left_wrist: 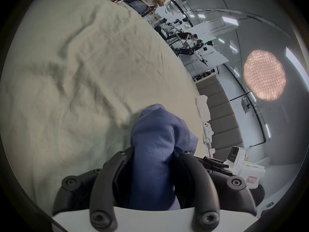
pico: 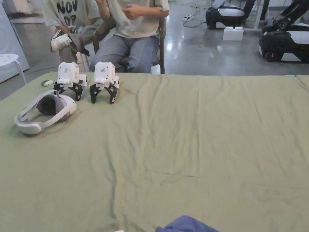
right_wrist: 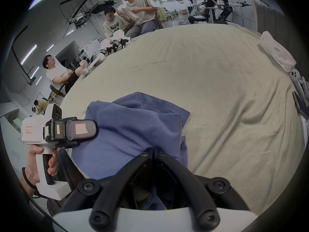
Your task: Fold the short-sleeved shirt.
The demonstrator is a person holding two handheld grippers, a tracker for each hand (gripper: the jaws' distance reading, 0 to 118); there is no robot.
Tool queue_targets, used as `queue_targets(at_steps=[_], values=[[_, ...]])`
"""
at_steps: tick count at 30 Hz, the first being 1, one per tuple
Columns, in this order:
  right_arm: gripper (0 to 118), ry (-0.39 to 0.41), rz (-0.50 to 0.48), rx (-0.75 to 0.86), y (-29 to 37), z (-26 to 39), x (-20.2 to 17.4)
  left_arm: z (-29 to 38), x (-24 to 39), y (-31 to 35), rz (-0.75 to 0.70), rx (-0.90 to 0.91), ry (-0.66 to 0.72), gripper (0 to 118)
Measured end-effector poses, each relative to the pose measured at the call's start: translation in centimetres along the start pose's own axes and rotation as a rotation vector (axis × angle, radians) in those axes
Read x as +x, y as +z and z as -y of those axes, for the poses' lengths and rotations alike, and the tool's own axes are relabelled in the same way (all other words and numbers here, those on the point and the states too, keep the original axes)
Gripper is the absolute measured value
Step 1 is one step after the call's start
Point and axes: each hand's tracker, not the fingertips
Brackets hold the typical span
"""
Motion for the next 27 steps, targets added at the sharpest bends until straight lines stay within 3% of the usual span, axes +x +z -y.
queue_targets(at_steps=[7,10,16,21,25,27], values=[[0,-0.049,-0.091,0.107,2.9,1.2,0.0,0.4,0.5,0.9,-0.019,0.022,0.005,32],[0,-0.062,-0.087,0.118,4.3,1.9,-0.1,0.5,1.0,2.4,0.015,0.045,0.009,31],[0,-0.088,-0.104,0.141,5.8,2.7,-0.1,-0.5,-0.4,8.4,0.005,0.208,0.041,31],[0,-0.075,-0.083,0.135,6.2,2.4,-0.1,-4.0,-5.3,15.8,-0.102,0.306,0.104,31],[0,-0.109,-0.093,0.111,6.1,2.4,0.2,-7.2,-9.1,20.6,-0.248,0.328,0.087,31],[0,-0.073,-0.090,0.112,6.3,2.2,-0.1,-8.9,-11.0,22.1,-0.246,0.340,0.113,31]])
